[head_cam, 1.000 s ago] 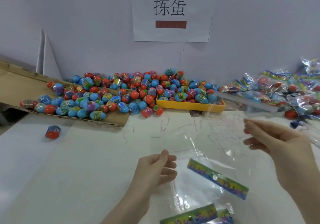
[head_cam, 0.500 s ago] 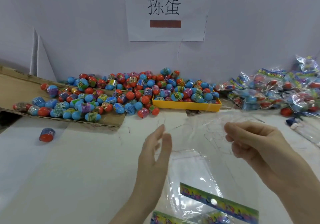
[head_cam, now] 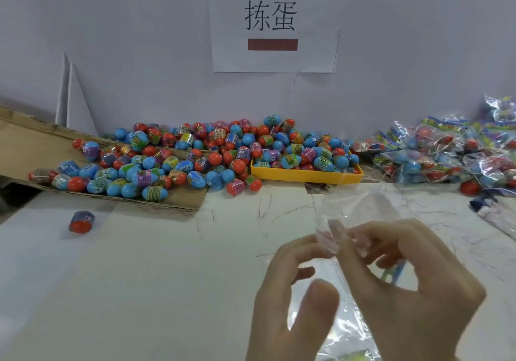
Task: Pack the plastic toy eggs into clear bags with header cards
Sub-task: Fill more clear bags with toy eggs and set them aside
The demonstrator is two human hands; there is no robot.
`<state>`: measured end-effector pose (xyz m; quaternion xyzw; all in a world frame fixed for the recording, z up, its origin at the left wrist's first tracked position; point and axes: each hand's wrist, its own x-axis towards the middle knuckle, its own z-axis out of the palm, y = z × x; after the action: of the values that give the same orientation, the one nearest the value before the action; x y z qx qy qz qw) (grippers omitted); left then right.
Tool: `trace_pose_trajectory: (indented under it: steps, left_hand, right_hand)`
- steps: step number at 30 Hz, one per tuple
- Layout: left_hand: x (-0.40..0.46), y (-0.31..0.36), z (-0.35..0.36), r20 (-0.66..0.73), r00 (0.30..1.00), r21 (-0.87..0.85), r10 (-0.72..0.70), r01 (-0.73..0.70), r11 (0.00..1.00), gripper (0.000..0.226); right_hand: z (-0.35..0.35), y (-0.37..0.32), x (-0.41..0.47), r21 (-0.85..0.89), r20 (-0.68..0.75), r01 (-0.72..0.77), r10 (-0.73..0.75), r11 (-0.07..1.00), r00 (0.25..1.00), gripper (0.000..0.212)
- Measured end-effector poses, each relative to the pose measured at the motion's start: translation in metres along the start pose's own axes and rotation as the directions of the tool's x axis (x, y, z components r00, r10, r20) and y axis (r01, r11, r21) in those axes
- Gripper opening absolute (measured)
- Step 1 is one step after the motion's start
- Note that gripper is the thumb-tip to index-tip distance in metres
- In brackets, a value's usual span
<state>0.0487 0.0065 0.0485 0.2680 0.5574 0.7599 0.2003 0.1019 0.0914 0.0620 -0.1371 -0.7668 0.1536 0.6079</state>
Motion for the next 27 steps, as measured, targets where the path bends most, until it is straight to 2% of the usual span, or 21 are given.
trace_pose_trajectory:
  steps: [2, 4, 5, 7, 9, 10, 11, 13, 14, 15, 16, 17, 18, 19, 20, 22, 24, 27]
  left_hand:
    - [-0.001, -0.003, -0.002, -0.013, 1.000, -0.015, 0.019, -0.019, 1.000, 0.062]
    - [-0.003, 0.003, -0.003, 0.036, 0.999, -0.002, 0.028, -0.028, 1.000, 0.063]
    - [-0.006, 0.005, -0.003, 0.039, 0.999, -0.005, 0.037, -0.037, 0.999, 0.058]
    - [-0.007, 0.008, -0.003, -0.040, 0.998, -0.033, 0.045, -0.046, 0.998, 0.043]
    - [-0.002, 0.012, -0.007, -0.139, 0.990, -0.060, 0.028, -0.037, 0.997, 0.020]
    - [0.000, 0.014, -0.010, -0.164, 0.986, -0.063, 0.026, -0.036, 0.997, 0.008]
    - [0.003, 0.016, -0.015, -0.180, 0.983, -0.076, 0.017, -0.032, 0.997, 0.003]
    - [0.006, 0.020, -0.022, -0.179, 0.984, -0.084, 0.021, -0.037, 0.996, 0.008]
    - [0.007, 0.024, -0.025, -0.168, 0.986, -0.083, 0.018, -0.033, 0.996, 0.007]
    - [0.007, 0.026, -0.027, -0.142, 0.990, -0.071, 0.010, -0.020, 0.997, 0.007]
    - [0.007, 0.027, -0.029, -0.112, 0.994, -0.047, 0.014, -0.019, 0.999, 0.016]
    - [0.007, 0.028, -0.031, -0.085, 0.996, -0.031, 0.015, -0.018, 0.999, 0.019]
    - [0.008, 0.028, -0.033, -0.069, 0.998, -0.026, 0.015, -0.017, 1.000, 0.015]
    - [0.010, 0.029, -0.034, -0.050, 0.999, -0.022, 0.007, -0.008, 1.000, 0.013]
    - [0.010, 0.029, -0.036, -0.028, 1.000, -0.015, 0.004, -0.005, 1.000, 0.014]
    - [0.012, 0.028, -0.038, -0.012, 1.000, -0.007, 0.010, -0.010, 1.000, 0.015]
    - [0.017, 0.023, -0.043, -0.012, 1.000, -0.023, -0.019, 0.019, 1.000, 0.014]
    - [0.030, 0.008, -0.060, -0.021, 0.990, -0.048, -0.142, 0.141, 0.989, 0.027]
  right_hand:
    - [0.002, -0.007, -0.004, -0.002, 0.017, 0.048, -0.048, 0.999, 0.999, 0.009]
    - [0.004, -0.014, -0.011, -0.019, 0.065, 0.105, -0.103, 0.994, 0.992, 0.021]
    - [0.004, -0.017, -0.014, -0.012, 0.106, 0.121, -0.119, 0.993, 0.987, 0.031]
    - [0.000, -0.024, -0.014, 0.045, 0.286, 0.161, -0.167, 0.986, 0.944, 0.047]
    - [-0.006, -0.025, -0.009, 0.141, 0.459, 0.206, -0.248, 0.968, 0.853, 0.047]
    - [-0.010, -0.022, -0.007, 0.196, 0.474, 0.183, -0.256, 0.963, 0.843, 0.039]
    - [-0.014, -0.019, -0.001, 0.241, 0.436, 0.113, -0.211, 0.964, 0.875, 0.027]
    - [-0.020, -0.012, 0.011, 0.255, 0.308, -0.067, -0.015, 0.965, 0.951, 0.011]
    - [-0.021, -0.009, 0.017, 0.262, 0.284, -0.173, 0.096, 0.949, 0.954, 0.028]
    - [-0.022, -0.005, 0.024, 0.271, 0.328, -0.302, 0.208, 0.914, 0.922, 0.044]
    - [-0.022, 0.001, 0.030, 0.267, 0.424, -0.431, 0.297, 0.862, 0.856, 0.057]
    - [-0.021, 0.004, 0.034, 0.269, 0.555, -0.553, 0.342, 0.789, 0.758, 0.069]
    - [-0.019, 0.007, 0.035, 0.287, 0.690, -0.665, 0.333, 0.689, 0.643, 0.077]
    - [-0.018, 0.008, 0.035, 0.305, 0.774, -0.737, 0.294, 0.604, 0.561, 0.077]
    - [-0.016, 0.009, 0.034, 0.318, 0.810, -0.770, 0.264, 0.553, 0.524, 0.073]
    - [-0.013, 0.010, 0.031, 0.336, 0.797, -0.757, 0.258, 0.560, 0.545, 0.068]
    - [-0.007, 0.013, 0.033, 0.380, 0.741, -0.724, 0.279, 0.576, 0.611, 0.063]
    - [0.012, 0.035, 0.046, 0.413, 0.631, -0.724, 0.399, 0.553, 0.665, 0.036]
